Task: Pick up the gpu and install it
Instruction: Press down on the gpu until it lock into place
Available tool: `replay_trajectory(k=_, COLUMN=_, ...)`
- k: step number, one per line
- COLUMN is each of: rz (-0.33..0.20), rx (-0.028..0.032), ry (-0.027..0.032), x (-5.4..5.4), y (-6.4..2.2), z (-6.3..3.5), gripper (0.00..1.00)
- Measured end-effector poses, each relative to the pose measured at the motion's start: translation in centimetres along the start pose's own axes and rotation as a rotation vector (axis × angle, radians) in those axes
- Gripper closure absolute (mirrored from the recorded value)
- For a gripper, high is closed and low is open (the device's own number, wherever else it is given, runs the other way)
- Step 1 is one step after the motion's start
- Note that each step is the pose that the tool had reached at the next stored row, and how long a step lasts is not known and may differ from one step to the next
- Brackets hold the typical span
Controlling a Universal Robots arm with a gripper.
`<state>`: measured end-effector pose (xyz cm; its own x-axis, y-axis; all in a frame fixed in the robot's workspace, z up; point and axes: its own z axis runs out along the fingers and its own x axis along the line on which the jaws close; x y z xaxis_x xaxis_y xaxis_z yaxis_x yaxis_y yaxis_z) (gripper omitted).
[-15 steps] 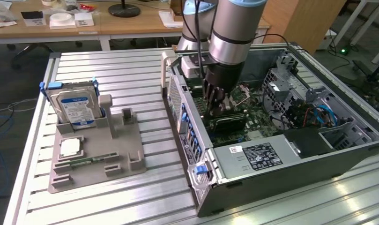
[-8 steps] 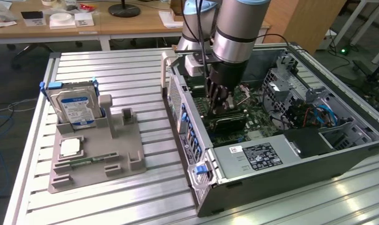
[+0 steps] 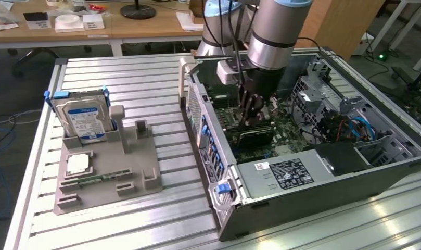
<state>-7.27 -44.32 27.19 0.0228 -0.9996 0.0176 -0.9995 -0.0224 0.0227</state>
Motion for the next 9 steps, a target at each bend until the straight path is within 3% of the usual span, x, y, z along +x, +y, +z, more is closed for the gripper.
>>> replay_trajectory(k=5, rz=0.0, rx=0.0001, ry=0.0, x=0.0, y=-1.47, z=0.19, gripper=0.89)
replay_trajectory(k=9, rz=0.0, rx=-0.0001, ry=0.0, x=0.0, y=-1.54, z=0.21, gripper=0.89)
